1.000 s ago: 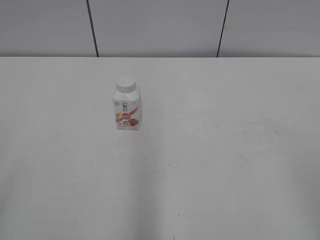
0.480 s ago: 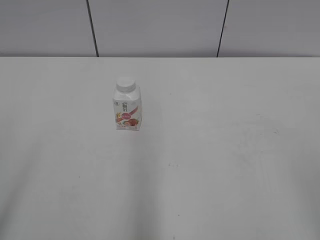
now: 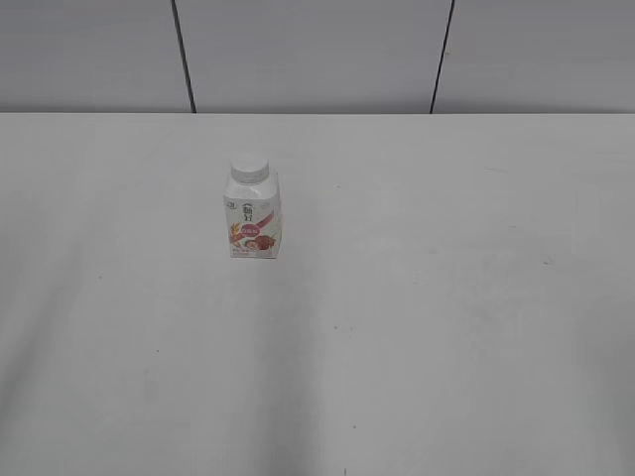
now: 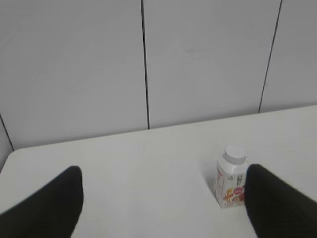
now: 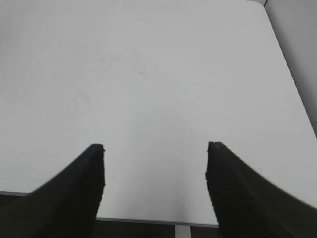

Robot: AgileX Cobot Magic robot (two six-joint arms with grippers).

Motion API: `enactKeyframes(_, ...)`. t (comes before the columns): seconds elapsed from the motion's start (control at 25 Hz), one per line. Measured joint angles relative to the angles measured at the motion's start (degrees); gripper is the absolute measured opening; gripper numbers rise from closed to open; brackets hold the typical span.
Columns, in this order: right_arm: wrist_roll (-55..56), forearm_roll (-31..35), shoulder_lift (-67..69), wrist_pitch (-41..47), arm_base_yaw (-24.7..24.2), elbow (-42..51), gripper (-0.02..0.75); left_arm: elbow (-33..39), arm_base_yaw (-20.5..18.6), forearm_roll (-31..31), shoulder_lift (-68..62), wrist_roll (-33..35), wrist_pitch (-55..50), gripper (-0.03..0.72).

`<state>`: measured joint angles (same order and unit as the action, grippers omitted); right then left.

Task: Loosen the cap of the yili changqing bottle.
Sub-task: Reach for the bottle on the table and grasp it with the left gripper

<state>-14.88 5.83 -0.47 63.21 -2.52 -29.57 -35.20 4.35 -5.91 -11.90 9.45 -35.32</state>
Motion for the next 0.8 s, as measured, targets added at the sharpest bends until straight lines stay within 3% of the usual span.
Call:
enactKeyframes(0.56, 0.00, 0.00, 0.00, 0.00, 0.00, 0.00, 0.512, 1.80, 1.90, 1.69, -20.11, 0.18, 26.02, 0.592)
enactKeyframes(0.8, 0.00, 0.00, 0.00, 0.00, 0.00, 0.00, 0.512, 8.43, 7.10, 10.92, -27.48, -11.12, 37.88, 0.592)
